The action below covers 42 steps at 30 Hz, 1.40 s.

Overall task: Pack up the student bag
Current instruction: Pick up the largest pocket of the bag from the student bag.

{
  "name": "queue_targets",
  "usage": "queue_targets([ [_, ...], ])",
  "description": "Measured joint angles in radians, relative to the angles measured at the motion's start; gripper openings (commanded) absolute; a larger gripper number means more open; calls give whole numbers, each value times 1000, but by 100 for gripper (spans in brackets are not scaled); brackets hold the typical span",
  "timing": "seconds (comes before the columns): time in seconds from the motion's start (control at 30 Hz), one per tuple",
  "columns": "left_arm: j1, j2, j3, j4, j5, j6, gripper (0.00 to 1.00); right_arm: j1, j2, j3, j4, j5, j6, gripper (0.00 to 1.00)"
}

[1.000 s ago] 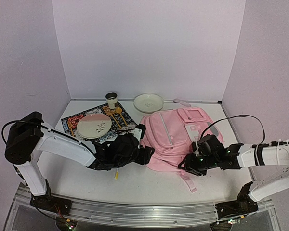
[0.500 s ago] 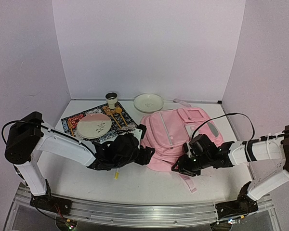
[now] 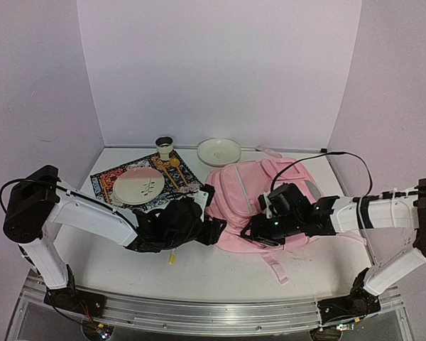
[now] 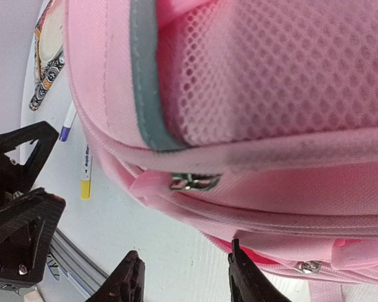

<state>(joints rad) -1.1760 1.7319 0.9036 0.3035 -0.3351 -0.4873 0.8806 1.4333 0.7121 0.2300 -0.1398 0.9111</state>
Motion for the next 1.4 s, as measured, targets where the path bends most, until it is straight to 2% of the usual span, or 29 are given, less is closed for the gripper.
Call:
queue_targets([
  [0.3, -40, -11, -6, -4, 50, 35, 59, 0, -51, -6, -95, 123, -24, 47],
  [0.6, -64, 58, 83, -9, 142, 89, 59, 0, -87, -69, -138, 182, -29, 46],
  [0.77, -65, 111, 112, -7, 166, 133, 58, 0, -42, -71, -140, 203, -36, 54],
  [1.03, -67, 207, 130, -8, 184, 181, 56, 0, 46, -17, -149, 233, -67, 60],
  [1.4, -67, 249, 130, -5, 203, 181, 53, 2, 132, 104, -255, 299, -104, 63],
])
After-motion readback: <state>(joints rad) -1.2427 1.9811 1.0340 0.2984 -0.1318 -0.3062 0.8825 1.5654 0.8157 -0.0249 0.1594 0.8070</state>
